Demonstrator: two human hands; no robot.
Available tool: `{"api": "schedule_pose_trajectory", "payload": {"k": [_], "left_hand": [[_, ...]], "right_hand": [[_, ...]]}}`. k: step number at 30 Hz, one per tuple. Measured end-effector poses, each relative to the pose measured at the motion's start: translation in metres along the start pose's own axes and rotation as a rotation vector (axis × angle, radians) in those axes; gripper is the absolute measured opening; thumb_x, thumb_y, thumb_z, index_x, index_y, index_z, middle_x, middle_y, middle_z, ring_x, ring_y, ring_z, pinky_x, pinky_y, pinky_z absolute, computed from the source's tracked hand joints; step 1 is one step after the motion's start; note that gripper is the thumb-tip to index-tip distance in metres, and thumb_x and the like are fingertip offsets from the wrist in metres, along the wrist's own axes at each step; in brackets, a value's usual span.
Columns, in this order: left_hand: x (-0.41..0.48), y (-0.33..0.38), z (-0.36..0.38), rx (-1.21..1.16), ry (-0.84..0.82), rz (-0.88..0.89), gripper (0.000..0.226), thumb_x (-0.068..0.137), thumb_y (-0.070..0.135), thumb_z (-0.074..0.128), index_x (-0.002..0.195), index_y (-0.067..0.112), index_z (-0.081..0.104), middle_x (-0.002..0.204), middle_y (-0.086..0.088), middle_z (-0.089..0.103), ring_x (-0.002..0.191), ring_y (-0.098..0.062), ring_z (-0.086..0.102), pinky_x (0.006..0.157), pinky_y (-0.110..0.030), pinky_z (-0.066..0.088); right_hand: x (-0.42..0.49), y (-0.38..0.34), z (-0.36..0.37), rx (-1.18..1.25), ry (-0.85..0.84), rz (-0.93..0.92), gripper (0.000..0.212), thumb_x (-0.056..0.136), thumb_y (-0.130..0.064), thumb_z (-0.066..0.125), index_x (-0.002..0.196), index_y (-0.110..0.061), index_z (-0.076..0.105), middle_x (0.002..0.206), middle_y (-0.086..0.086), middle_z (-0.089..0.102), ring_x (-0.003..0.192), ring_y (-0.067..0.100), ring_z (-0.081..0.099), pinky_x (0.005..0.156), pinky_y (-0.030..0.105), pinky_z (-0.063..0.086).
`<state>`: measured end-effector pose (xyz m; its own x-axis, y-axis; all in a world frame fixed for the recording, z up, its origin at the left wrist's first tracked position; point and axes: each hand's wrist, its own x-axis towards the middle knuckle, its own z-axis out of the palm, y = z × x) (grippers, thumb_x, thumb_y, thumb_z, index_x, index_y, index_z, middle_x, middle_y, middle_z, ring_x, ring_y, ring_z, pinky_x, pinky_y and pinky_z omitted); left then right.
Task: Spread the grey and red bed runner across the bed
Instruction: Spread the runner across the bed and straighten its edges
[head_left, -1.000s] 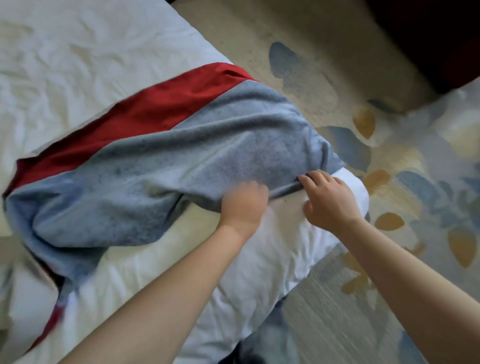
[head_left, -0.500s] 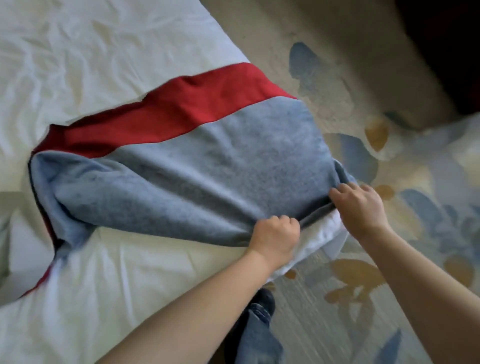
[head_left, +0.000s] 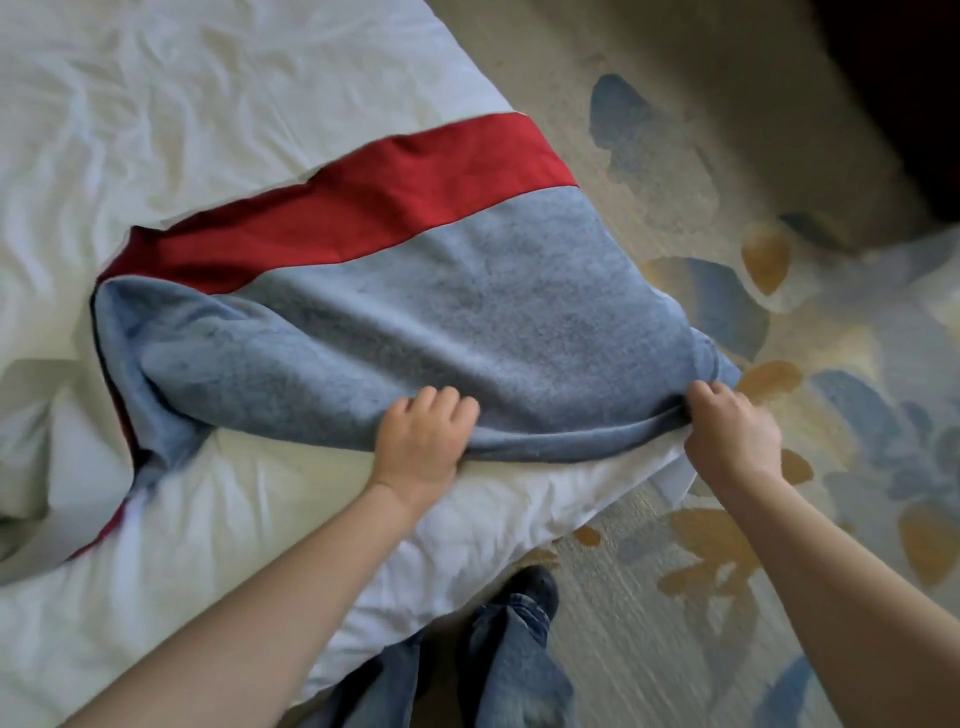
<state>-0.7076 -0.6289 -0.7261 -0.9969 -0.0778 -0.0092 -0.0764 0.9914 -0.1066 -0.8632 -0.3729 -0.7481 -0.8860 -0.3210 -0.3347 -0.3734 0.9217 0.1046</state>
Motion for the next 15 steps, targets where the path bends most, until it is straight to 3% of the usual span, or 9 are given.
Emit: {"api": "schedule_pose_trajectory", "payload": {"k": [3, 5, 7, 11, 13, 15], "left_hand": [[-0.018, -0.029, -0.002, 0.047, 0.020, -0.093, 0.025, 0.050, 0.000, 0.063, 0.068, 0.016, 0.054, 0.063, -0.004, 0.053, 0.057, -0.026, 0.054, 0.049, -0.032, 0.039], [-0.031, -0.047, -0.002, 0.044, 0.060, -0.117, 0.029, 0.045, 0.000, 0.069, 0.065, 0.014, 0.053, 0.061, -0.005, 0.052, 0.054, -0.026, 0.053, 0.047, -0.032, 0.038], [-0.048, -0.065, -0.002, 0.034, 0.106, -0.121, 0.029, 0.045, 0.002, 0.072, 0.061, 0.013, 0.052, 0.057, -0.005, 0.050, 0.048, -0.025, 0.051, 0.043, -0.031, 0.036], [-0.077, -0.095, 0.003, 0.014, 0.216, -0.170, 0.026, 0.064, 0.002, 0.062, 0.050, 0.014, 0.044, 0.046, -0.005, 0.041, 0.035, -0.024, 0.042, 0.034, -0.027, 0.031], [-0.087, -0.112, 0.009, -0.020, 0.207, -0.239, 0.021, 0.074, 0.010, 0.055, 0.054, 0.014, 0.049, 0.048, -0.004, 0.045, 0.037, -0.025, 0.046, 0.035, -0.027, 0.031], [-0.087, -0.128, 0.015, -0.081, 0.123, -0.283, 0.013, 0.078, 0.025, 0.055, 0.072, 0.014, 0.060, 0.061, -0.003, 0.059, 0.052, -0.025, 0.058, 0.040, -0.028, 0.039]], "right_hand": [[-0.009, -0.020, -0.010, 0.064, 0.147, -0.156, 0.018, 0.072, 0.005, 0.058, 0.081, -0.010, 0.056, 0.078, 0.007, 0.059, 0.073, 0.026, 0.057, 0.065, 0.033, 0.042], [-0.020, -0.049, -0.021, 0.141, 0.302, -0.386, 0.021, 0.066, 0.009, 0.065, 0.075, -0.009, 0.061, 0.072, 0.006, 0.060, 0.063, 0.024, 0.058, 0.060, 0.035, 0.049], [-0.032, -0.090, -0.033, 0.246, 0.426, -0.636, 0.019, 0.067, 0.008, 0.059, 0.071, -0.010, 0.062, 0.069, 0.005, 0.059, 0.058, 0.021, 0.058, 0.052, 0.032, 0.051], [-0.060, -0.187, -0.047, 0.321, 0.421, -1.061, 0.016, 0.073, -0.008, 0.046, 0.071, -0.013, 0.061, 0.069, 0.003, 0.055, 0.059, 0.022, 0.053, 0.044, 0.029, 0.042], [-0.068, -0.230, -0.048, 0.294, 0.381, -1.133, 0.014, 0.075, -0.011, 0.047, 0.071, -0.014, 0.060, 0.070, 0.003, 0.055, 0.059, 0.023, 0.053, 0.044, 0.029, 0.040], [-0.063, -0.261, -0.049, 0.215, 0.338, -1.067, 0.010, 0.073, -0.013, 0.052, 0.074, -0.015, 0.063, 0.073, 0.004, 0.058, 0.062, 0.025, 0.056, 0.047, 0.030, 0.042]]}}
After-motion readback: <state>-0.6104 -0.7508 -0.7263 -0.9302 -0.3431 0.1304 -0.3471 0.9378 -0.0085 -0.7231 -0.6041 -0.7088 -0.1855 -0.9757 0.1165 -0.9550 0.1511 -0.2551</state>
